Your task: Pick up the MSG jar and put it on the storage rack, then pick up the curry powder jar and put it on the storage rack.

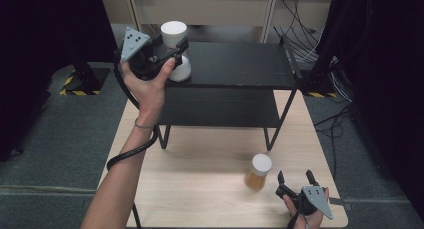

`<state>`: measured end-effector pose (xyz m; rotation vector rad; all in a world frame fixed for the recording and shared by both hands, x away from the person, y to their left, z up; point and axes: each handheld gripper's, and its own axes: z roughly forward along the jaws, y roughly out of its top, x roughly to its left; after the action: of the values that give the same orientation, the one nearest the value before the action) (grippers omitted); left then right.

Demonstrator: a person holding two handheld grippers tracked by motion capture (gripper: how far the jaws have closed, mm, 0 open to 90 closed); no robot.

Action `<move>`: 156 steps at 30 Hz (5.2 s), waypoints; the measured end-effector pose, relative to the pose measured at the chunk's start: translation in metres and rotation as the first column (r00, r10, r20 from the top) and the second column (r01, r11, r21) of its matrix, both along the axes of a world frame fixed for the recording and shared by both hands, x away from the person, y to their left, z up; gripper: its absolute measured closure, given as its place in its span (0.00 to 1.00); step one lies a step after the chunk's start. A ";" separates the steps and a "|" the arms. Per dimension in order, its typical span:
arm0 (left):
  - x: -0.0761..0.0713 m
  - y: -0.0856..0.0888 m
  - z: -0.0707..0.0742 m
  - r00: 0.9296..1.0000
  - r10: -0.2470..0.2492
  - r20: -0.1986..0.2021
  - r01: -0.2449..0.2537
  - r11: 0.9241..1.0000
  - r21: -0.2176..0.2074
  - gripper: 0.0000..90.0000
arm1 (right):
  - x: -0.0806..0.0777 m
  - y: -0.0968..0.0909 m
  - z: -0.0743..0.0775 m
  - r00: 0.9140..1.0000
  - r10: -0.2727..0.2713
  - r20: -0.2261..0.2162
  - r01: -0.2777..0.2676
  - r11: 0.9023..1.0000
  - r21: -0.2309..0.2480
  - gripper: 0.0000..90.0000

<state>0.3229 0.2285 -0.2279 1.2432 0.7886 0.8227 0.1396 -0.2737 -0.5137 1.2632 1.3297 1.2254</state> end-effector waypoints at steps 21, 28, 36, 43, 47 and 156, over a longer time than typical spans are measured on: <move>-0.011 0.004 -0.041 0.992 -0.016 0.125 0.023 0.998 -0.058 0.04 | 0.000 0.000 0.000 1.000 0.000 -0.002 0.000 1.000 -0.001 0.06; -0.027 0.007 -0.055 0.988 -0.036 0.151 0.040 0.999 -0.027 0.04 | 0.000 0.001 0.000 1.000 -0.001 -0.002 0.001 1.000 -0.001 0.06; -0.044 0.007 -0.078 0.984 -0.061 0.169 0.063 0.998 -0.007 0.04 | 0.000 0.001 0.000 1.000 -0.001 0.000 0.001 1.000 -0.001 0.06; -0.059 0.008 -0.098 0.980 -0.085 0.178 0.084 0.996 0.018 0.04 | 0.000 0.001 0.000 1.000 -0.002 0.000 0.002 1.000 -0.003 0.06; -0.065 0.006 -0.110 0.980 -0.104 0.173 0.100 0.995 0.029 0.04 | 0.000 0.001 0.000 1.000 -0.002 -0.001 0.002 1.000 -0.005 0.06; -0.093 -0.007 -0.291 0.936 -0.193 -0.293 0.203 0.979 0.004 0.07 | -0.015 -0.009 0.017 0.991 0.066 0.115 -0.076 0.993 0.086 0.06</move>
<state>0.2301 0.2211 -0.5192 1.4695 0.8699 0.4956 0.1249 -0.2832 -0.4965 1.2004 1.2593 1.3998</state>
